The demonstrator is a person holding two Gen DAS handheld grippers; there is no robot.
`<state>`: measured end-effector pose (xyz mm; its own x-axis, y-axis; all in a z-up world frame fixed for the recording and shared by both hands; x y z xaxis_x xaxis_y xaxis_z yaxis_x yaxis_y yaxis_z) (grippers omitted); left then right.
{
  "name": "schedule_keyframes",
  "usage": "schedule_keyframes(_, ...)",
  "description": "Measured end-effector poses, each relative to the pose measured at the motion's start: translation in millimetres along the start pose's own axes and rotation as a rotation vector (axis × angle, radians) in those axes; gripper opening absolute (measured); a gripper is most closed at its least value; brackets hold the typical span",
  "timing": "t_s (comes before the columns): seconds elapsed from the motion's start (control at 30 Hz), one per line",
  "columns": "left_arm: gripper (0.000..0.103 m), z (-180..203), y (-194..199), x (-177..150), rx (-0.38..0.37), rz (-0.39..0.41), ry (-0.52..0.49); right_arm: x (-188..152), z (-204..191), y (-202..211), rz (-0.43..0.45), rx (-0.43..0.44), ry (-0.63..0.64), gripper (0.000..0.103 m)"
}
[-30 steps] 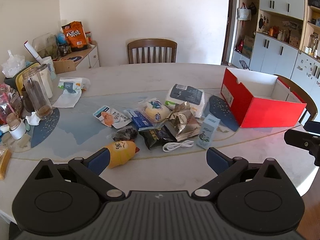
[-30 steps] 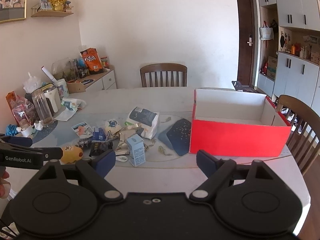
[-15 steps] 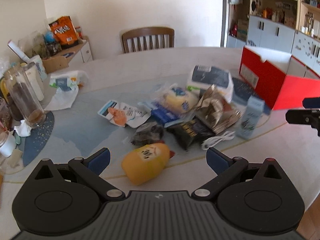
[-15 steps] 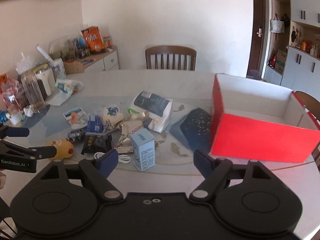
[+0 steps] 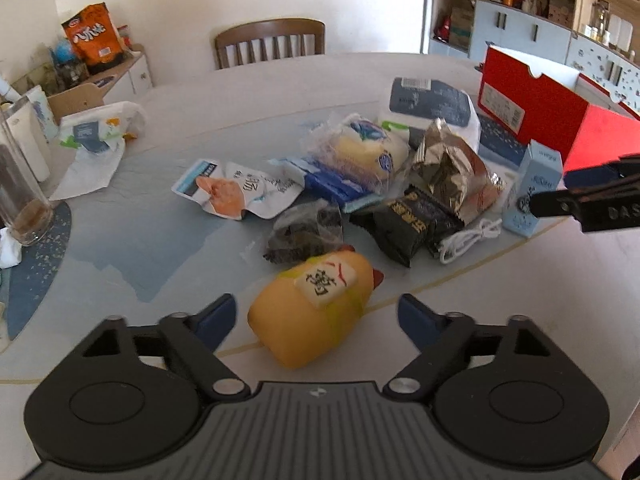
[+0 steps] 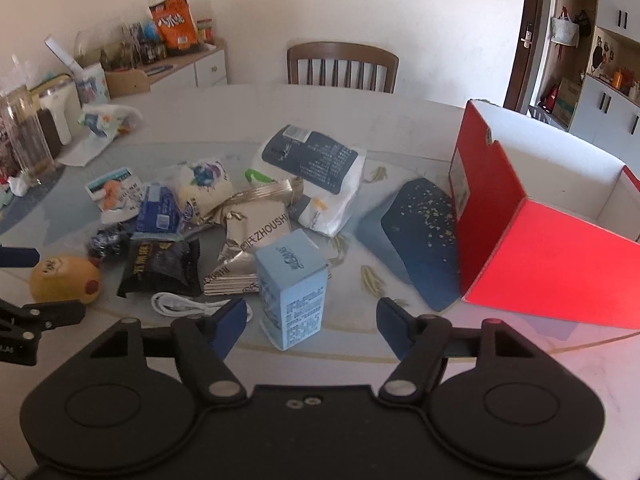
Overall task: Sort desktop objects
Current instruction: 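Grasp the yellow cat toy with left tool while right tool grasps the light-blue box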
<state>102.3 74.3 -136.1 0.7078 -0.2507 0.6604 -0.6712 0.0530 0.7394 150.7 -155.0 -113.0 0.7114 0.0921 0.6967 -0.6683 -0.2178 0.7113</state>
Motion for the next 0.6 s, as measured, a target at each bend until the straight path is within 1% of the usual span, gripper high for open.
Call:
schedule_keyframes(0.17, 0.063, -2.6, -3.7, -1.3, -0.019, 0.000, -0.019, 2.8, -2.9, -10.3, -0.010, -0.025, 0.014, 0.059)
schedule_keyframes(0.33, 0.061, -6.8, -4.6, -1.4, -0.043, 0.006, -0.015, 5.5, -9.0, -13.5, -0.014, -0.019, 0.034, 0.050)
schedule_keyframes(0.37, 0.060, -7.3, -4.7, -1.6, -0.046, 0.006, -0.017, 6.4, -10.6, -14.0, -0.019, -0.012, 0.036, 0.043)
schedule_keyframes(0.4, 0.060, -7.7, -4.4, -1.7, -0.050, 0.006, -0.019, 7.0, -11.7, -14.4, -0.024, -0.007, 0.035, 0.039)
schedule_keyframes(0.47, 0.059, -9.7, -4.6, -1.3, -0.059, 0.004, -0.016, 8.2, -13.7, -15.0, -0.029, -0.006, 0.034, 0.037)
schedule_keyframes(0.5, 0.058, -11.0, -4.4, -1.4, -0.065, 0.004, -0.012, 8.7, -14.4, -15.0, -0.031, -0.006, 0.033, 0.033)
schedule_keyframes(0.6, 0.057, -15.5, -4.3, -1.0, -0.085, 0.006, 0.005, 10.9, -15.3, -14.3, -0.036, -0.004, 0.017, 0.030)
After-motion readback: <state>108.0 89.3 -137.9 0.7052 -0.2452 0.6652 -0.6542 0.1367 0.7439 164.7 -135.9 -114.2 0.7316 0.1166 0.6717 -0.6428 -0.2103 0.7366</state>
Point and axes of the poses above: each gripper's, at about its wrist camera, not at the fingertips, and y roughly against the way its jaws point, z to its right, x to its top, the point moved 3 cm from there along -y, roughly the way its jaws point, and after that the axes turned 8 degrees about -y, right-handed, at the moved point
